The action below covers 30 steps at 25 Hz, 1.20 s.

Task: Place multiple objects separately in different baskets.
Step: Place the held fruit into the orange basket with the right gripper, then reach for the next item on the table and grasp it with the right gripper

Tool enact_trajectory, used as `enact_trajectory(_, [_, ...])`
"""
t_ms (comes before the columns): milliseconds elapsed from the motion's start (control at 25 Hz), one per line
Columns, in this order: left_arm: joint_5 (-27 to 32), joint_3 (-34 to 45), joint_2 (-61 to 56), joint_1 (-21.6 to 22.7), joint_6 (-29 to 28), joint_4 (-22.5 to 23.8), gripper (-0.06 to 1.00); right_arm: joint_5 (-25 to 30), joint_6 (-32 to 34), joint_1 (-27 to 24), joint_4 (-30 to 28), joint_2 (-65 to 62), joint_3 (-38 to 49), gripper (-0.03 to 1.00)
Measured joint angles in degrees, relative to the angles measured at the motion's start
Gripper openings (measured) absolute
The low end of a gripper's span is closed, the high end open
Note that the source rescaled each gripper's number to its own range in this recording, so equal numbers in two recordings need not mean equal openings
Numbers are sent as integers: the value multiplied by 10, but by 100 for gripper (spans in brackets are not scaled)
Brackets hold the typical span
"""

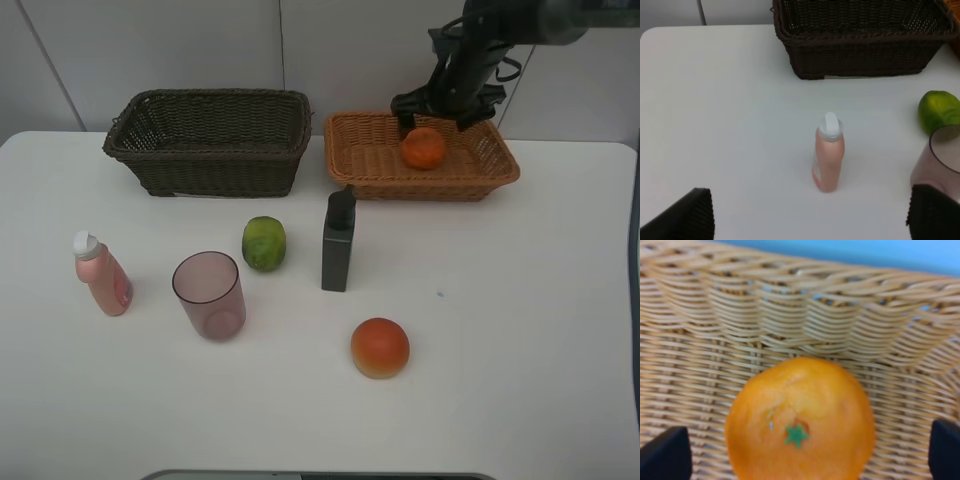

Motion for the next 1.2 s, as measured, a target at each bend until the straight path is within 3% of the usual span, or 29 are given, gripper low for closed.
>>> enact_trajectory(280, [0, 0, 0, 0, 0, 0, 99, 66, 0, 22, -1, -66, 16, 100])
enact_trajectory(1000, [0, 0, 0, 0, 0, 0, 99, 10, 0, 76, 15, -384, 427, 100])
enact_trajectory(1200, [0, 0, 0, 0, 0, 0, 99, 10, 0, 112, 18, -451, 512, 100])
